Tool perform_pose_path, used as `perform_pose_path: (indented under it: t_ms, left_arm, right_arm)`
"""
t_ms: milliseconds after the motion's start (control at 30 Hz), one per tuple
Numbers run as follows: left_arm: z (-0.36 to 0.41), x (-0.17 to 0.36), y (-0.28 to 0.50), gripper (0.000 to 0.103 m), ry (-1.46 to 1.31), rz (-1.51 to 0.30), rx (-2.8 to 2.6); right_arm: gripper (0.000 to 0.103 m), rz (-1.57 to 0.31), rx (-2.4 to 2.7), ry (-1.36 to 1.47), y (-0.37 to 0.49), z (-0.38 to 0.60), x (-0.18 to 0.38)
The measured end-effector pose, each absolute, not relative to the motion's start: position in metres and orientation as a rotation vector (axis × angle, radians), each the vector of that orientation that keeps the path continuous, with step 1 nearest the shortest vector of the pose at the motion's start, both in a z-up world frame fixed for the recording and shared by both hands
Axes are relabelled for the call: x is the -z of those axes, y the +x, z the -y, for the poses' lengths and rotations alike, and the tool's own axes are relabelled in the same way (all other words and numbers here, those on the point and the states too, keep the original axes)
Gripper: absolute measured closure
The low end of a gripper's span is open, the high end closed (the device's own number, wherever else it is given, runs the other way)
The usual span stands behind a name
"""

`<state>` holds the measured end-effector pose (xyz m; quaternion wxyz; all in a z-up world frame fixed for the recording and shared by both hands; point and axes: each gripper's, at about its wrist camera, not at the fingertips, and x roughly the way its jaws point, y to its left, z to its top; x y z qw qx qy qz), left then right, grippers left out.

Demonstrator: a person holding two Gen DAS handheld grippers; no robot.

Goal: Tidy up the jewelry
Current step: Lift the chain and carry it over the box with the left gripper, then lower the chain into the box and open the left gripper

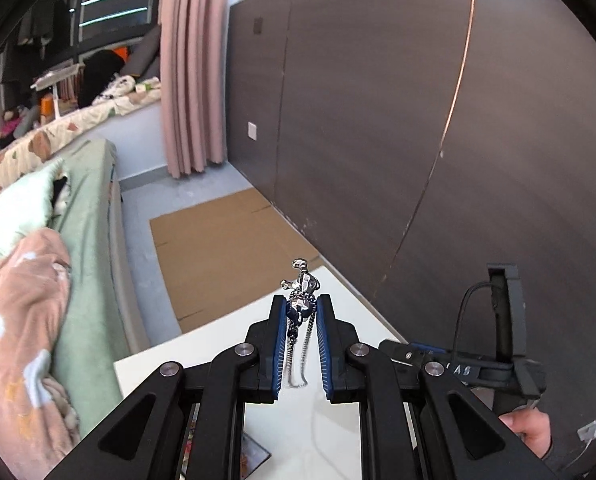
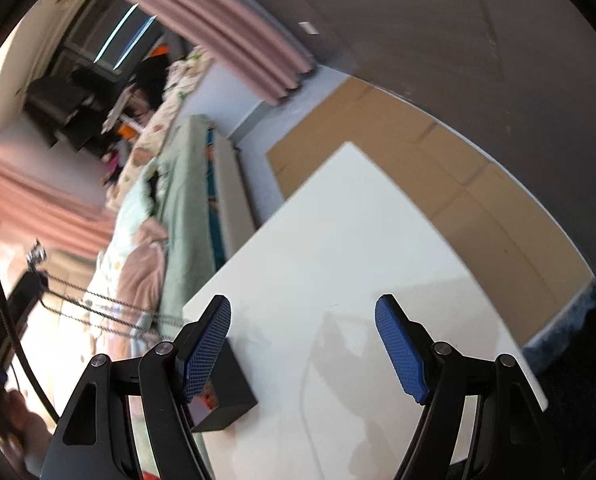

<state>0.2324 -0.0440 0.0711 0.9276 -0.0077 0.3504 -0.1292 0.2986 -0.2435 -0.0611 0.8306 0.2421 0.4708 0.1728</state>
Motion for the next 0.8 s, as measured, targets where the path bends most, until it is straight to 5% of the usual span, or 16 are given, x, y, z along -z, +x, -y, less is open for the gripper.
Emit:
perform_pose_path:
  t_ms: [333,800]
  left_arm:
    - [0.003,-0.075,0.218,0.088,-0.045,-0.703,0.226]
    - [-0.043,-0.009,0.212,0.085,-0.191,-0.889,0.117]
  right_arm:
    - [0.028,-0.989,-0.401,0.439,0.296,0.214,0.057]
    - [0.028,-0.966,-0.381,0.451,0.281,0.221,0.054]
